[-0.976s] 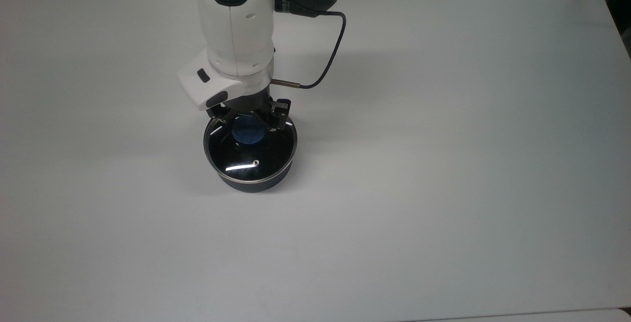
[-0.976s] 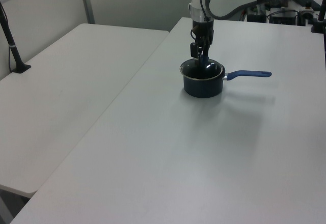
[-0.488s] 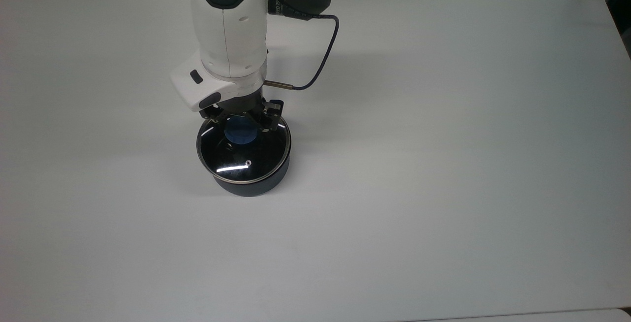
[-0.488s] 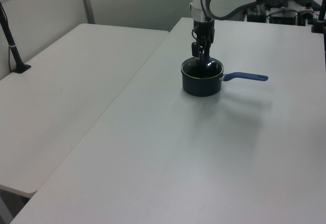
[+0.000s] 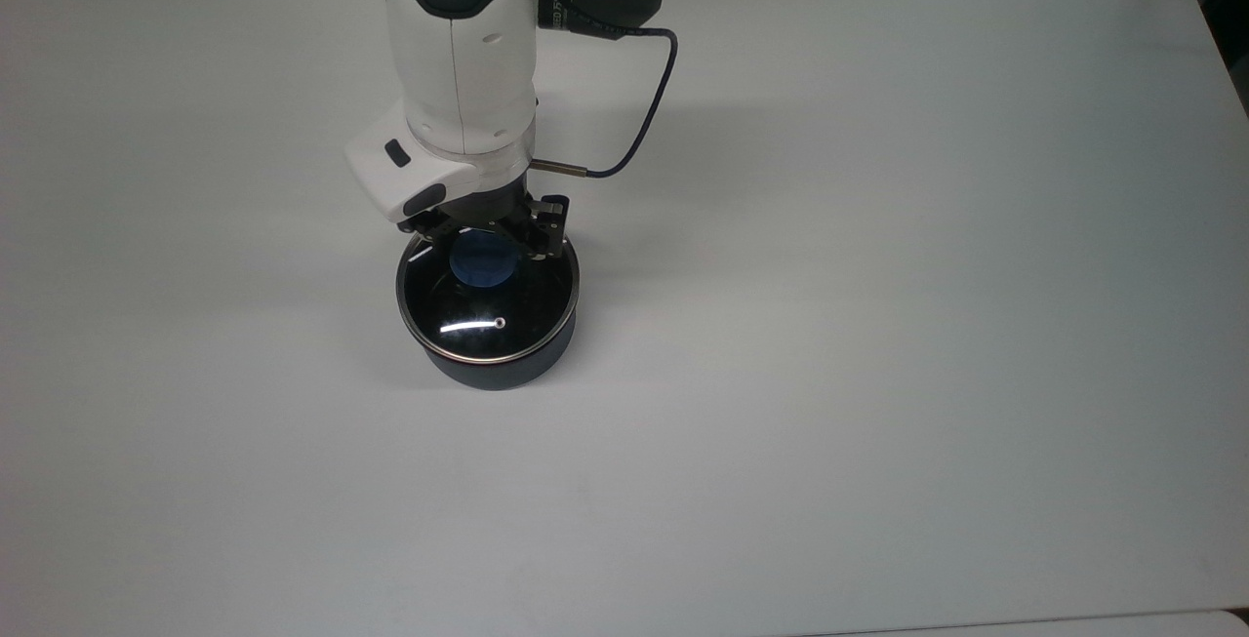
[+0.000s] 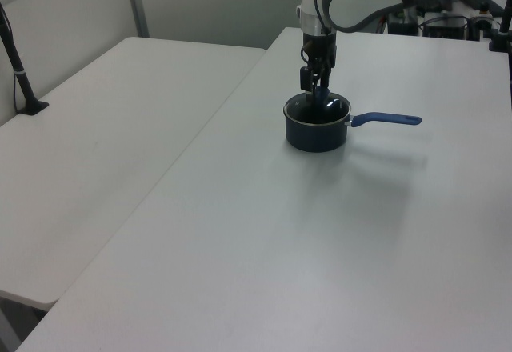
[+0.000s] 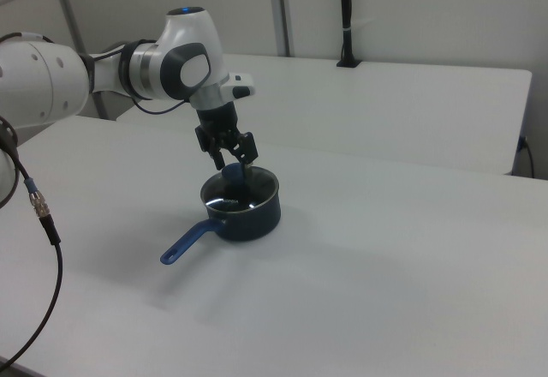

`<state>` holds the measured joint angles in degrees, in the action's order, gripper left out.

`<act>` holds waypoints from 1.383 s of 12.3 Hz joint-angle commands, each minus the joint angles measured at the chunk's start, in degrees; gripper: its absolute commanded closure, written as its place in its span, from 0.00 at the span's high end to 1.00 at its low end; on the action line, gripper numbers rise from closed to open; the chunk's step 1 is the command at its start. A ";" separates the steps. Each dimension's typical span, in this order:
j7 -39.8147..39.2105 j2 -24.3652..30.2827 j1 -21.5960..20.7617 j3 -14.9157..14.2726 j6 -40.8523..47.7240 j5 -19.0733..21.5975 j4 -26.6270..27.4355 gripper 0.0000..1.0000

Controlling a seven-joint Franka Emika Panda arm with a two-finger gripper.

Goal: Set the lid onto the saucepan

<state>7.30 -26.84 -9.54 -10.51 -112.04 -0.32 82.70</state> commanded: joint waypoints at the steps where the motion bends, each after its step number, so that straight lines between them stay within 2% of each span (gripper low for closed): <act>1: 1.22 0.30 -0.04 -0.03 0.42 -0.03 -0.43 1.00; 3: 2.28 1.87 -0.04 -0.12 1.20 -0.12 -0.34 1.00; 5: 2.11 5.03 0.05 -0.12 6.02 -0.21 0.18 1.00; 9: 1.93 12.77 0.22 -0.30 7.88 -0.73 6.33 1.00; 11: 1.93 13.74 0.14 -0.38 11.21 -1.00 6.51 1.00; 17: 2.02 17.25 3.48 -0.56 12.98 -0.91 7.39 1.00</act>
<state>8.36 -13.07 -6.77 -11.12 -100.62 -0.40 87.86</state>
